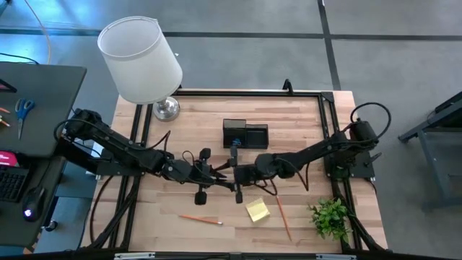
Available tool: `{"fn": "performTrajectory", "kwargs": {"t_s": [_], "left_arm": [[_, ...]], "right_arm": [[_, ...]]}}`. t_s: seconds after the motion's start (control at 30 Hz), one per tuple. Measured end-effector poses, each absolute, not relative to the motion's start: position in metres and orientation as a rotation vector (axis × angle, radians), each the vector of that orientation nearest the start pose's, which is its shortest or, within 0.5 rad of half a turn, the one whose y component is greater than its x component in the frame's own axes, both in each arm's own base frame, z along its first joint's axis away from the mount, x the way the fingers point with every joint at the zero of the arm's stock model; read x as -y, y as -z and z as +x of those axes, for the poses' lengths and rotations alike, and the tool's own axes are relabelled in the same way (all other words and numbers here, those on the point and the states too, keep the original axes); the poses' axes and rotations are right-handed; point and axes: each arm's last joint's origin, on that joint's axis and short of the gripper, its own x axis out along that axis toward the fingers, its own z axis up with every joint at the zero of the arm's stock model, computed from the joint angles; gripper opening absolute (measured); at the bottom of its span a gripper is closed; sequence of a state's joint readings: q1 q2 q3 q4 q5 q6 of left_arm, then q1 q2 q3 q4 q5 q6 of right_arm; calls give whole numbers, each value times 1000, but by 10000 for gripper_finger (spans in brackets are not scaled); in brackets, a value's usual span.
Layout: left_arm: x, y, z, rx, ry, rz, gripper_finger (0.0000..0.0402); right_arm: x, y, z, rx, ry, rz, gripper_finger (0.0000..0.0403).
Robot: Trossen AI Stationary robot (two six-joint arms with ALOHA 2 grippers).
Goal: Pick and place office supplies into organizer
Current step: Put the black pen into the black desk organizer
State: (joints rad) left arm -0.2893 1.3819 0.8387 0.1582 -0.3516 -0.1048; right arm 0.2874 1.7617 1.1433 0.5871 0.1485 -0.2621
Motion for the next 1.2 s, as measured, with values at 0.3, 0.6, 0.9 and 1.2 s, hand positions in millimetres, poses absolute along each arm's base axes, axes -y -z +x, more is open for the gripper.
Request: {"fn": "performTrajectory", "kwargs": {"t_s": [0.3, 0.6, 0.9, 1.2], "left_arm": [[76, -250, 289, -374, -82, -1, 33], [78, -250, 288, -374, -76, 24, 24], [77, -251, 286, -384, -124, 28, 99], [65, -270, 255, -437, -211, -75, 130]], "right_arm": [[-111, -267, 387, -61, -156, -306, 87], [-110, -266, 387, -71, -154, -305, 22], [-107, -264, 384, -139, -93, -354, 20], [-76, -259, 383, -290, 16, -366, 20]]}}
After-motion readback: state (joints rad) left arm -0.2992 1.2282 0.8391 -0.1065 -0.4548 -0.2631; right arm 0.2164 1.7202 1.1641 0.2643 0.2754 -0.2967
